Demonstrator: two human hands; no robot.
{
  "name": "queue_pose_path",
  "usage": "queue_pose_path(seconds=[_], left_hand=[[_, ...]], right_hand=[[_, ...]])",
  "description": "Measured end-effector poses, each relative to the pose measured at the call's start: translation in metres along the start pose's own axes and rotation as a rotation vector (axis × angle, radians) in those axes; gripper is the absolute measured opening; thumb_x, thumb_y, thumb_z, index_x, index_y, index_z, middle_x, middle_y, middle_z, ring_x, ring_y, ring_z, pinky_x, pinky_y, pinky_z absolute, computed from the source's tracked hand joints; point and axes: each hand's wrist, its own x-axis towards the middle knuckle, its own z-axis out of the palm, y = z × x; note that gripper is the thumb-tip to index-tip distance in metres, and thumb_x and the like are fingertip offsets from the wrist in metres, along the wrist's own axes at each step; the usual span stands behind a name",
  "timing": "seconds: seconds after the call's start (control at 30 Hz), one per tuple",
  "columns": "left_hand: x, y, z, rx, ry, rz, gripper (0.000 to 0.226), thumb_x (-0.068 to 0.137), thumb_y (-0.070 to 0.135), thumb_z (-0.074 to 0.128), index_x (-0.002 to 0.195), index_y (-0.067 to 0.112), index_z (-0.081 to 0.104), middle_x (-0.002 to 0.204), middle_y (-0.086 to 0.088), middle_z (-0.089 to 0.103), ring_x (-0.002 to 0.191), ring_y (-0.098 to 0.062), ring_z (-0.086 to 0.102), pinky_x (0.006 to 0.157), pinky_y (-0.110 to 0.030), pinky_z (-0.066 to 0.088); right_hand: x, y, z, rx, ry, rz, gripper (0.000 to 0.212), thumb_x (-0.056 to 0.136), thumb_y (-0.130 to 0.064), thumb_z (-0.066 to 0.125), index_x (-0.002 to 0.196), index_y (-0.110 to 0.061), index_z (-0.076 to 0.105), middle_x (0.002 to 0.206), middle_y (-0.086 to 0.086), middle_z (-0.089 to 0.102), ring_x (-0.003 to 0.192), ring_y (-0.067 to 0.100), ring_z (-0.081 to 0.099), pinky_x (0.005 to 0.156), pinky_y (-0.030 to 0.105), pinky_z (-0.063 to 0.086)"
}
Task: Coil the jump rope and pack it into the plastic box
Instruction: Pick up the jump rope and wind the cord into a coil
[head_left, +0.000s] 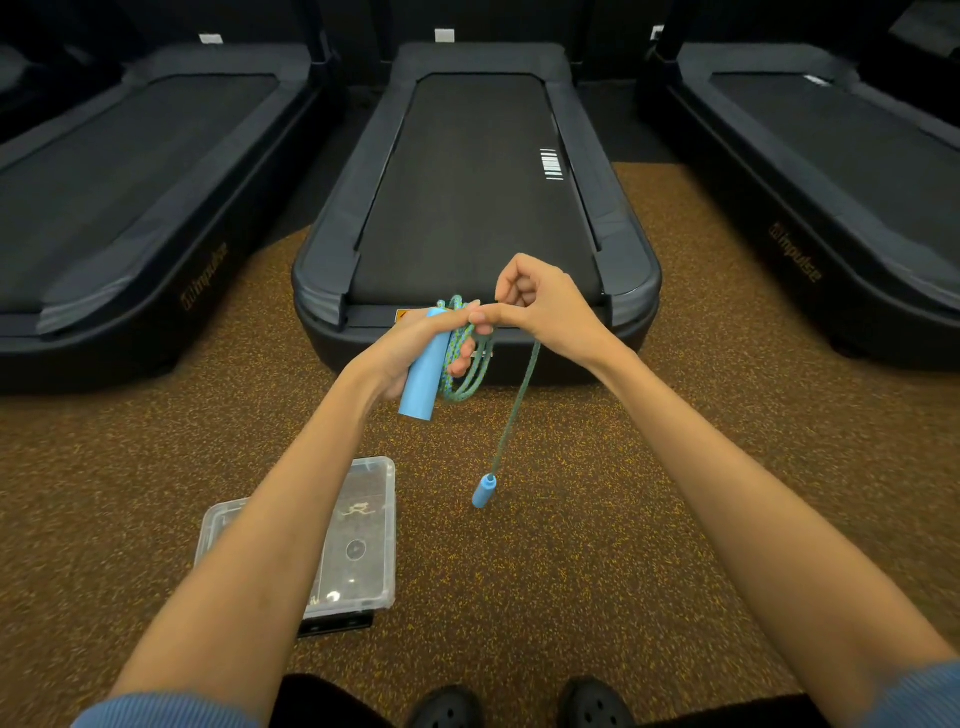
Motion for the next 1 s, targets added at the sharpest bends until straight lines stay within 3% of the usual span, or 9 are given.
queue_pose_path(seconds=[0.2,0.33,0.5,0.73,0.83,0.93,1.0], left_hand=[[-0.003,0.003,-0.001,0.001,-0.042,-0.047,0.022,0.094,0.025,0.053,0.086,0.006,0.061,0.049,0.001,0.043,0.038,-0.01,0.042,0.041,-0.018,0.039],[-0.005,0.005,-0.004,0.001,-0.08,-0.077,0.025,0.093,0.029,0.053,0.083,0.007,0.059,0.048,0.002,0.04,0.038,-0.01,0.041,0.042,-0.018,0.038],[-0.007,0.005,-0.006,0.012,-0.073,-0.123,0.028,0.095,0.031,0.05,0.082,0.007,0.056,0.046,0.003,0.04,0.036,-0.01,0.042,0.039,-0.018,0.037],[-0.011,0.007,-0.01,0.05,-0.092,-0.13,0.024,0.088,0.031,0.057,0.081,0.008,0.057,0.045,0.003,0.039,0.036,-0.011,0.041,0.039,-0.018,0.037],[-0.014,0.012,-0.011,0.078,-0.111,-0.112,0.021,0.086,0.028,0.058,0.08,0.009,0.057,0.045,0.004,0.038,0.035,-0.011,0.04,0.039,-0.018,0.037],[-0.016,0.015,-0.011,0.08,-0.141,-0.117,0.02,0.081,0.029,0.058,0.077,0.009,0.056,0.043,0.004,0.038,0.033,-0.01,0.039,0.037,-0.018,0.036],[-0.018,0.016,-0.01,0.078,-0.163,-0.13,0.02,0.081,0.029,0.058,0.074,0.01,0.057,0.042,0.004,0.037,0.032,-0.01,0.039,0.037,-0.018,0.035]], right_hand=[[-0.001,0.003,0.001,0.022,-0.033,0.008,0.027,0.073,-0.023,0.081,0.081,-0.006,0.061,0.071,0.009,0.06,0.064,0.012,0.05,0.062,0.024,0.041],[-0.003,0.004,0.001,0.023,-0.066,-0.009,0.023,0.076,-0.022,0.078,0.08,-0.004,0.064,0.071,0.003,0.06,0.065,0.009,0.049,0.063,0.022,0.041],[-0.002,0.008,-0.001,-0.021,-0.075,-0.046,0.024,0.077,-0.022,0.078,0.083,-0.001,0.067,0.079,0.018,0.067,0.07,0.015,0.054,0.069,0.031,0.044],[-0.002,0.017,-0.006,-0.095,-0.066,-0.065,0.014,0.081,-0.022,0.074,0.085,-0.009,0.071,0.082,0.008,0.07,0.074,0.02,0.06,0.074,0.03,0.047],[-0.004,0.024,-0.01,-0.097,-0.037,-0.057,0.011,0.085,-0.022,0.07,0.088,-0.011,0.072,0.08,-0.001,0.069,0.073,0.013,0.058,0.073,0.032,0.047],[-0.007,0.034,-0.013,-0.109,-0.017,-0.033,0.014,0.089,-0.023,0.065,0.096,-0.013,0.074,0.078,-0.003,0.069,0.074,0.01,0.059,0.077,0.039,0.048],[-0.008,0.039,-0.014,-0.114,-0.001,-0.023,0.017,0.091,-0.024,0.062,0.1,-0.017,0.074,0.077,0.004,0.07,0.074,0.008,0.058,0.078,0.04,0.048]])
